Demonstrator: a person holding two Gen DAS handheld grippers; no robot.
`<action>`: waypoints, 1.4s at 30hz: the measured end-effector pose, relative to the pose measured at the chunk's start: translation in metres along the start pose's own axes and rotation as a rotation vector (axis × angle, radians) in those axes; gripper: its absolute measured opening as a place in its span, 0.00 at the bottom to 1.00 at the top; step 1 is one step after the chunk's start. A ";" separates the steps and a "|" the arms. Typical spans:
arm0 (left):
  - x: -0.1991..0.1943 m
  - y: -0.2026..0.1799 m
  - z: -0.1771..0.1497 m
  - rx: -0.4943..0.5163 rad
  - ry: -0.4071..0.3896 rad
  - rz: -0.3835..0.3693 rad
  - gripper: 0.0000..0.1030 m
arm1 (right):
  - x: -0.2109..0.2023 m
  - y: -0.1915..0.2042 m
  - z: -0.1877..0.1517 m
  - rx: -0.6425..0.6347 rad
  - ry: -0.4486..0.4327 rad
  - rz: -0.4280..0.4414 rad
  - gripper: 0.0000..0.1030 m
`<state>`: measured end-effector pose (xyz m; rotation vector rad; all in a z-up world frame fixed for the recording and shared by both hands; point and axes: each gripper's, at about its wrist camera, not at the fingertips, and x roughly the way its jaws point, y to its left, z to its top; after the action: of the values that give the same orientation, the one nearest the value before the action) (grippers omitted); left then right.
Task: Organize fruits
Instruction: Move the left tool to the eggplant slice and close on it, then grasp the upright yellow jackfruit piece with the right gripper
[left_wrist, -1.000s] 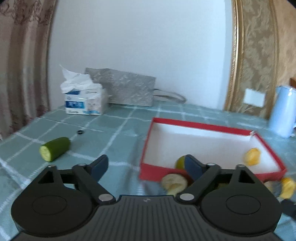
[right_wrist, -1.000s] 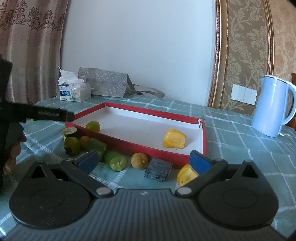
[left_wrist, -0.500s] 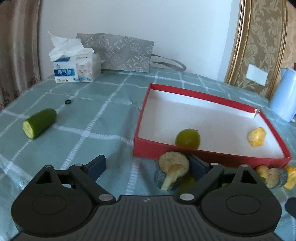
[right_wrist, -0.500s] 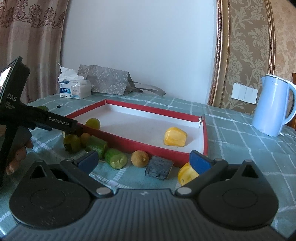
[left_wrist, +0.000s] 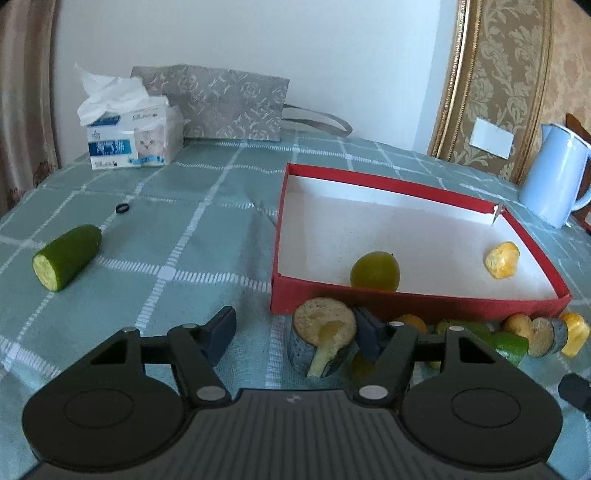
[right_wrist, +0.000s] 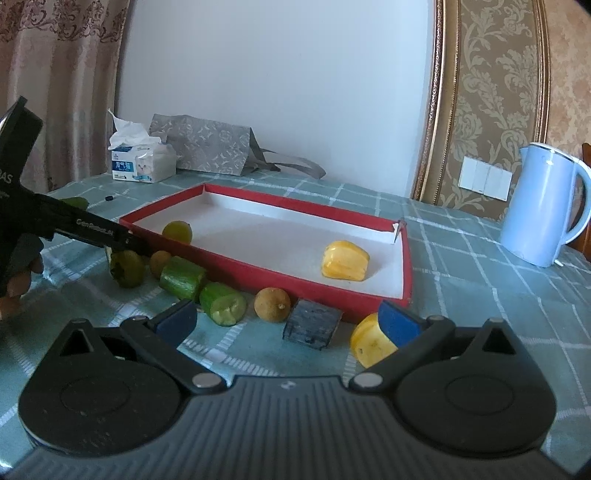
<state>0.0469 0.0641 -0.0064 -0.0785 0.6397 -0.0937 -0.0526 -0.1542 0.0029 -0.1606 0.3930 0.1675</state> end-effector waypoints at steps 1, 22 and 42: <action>-0.002 -0.001 -0.001 0.014 -0.009 -0.003 0.55 | 0.001 -0.001 0.000 -0.001 0.004 -0.006 1.00; -0.001 -0.016 -0.011 0.139 -0.029 0.062 0.32 | -0.010 -0.033 -0.009 0.159 0.015 -0.069 1.00; -0.001 -0.016 -0.011 0.144 -0.029 0.065 0.32 | 0.021 -0.053 -0.015 0.048 0.140 -0.200 0.70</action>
<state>0.0389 0.0480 -0.0128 0.0795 0.6041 -0.0754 -0.0284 -0.2059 -0.0127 -0.1642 0.5171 -0.0509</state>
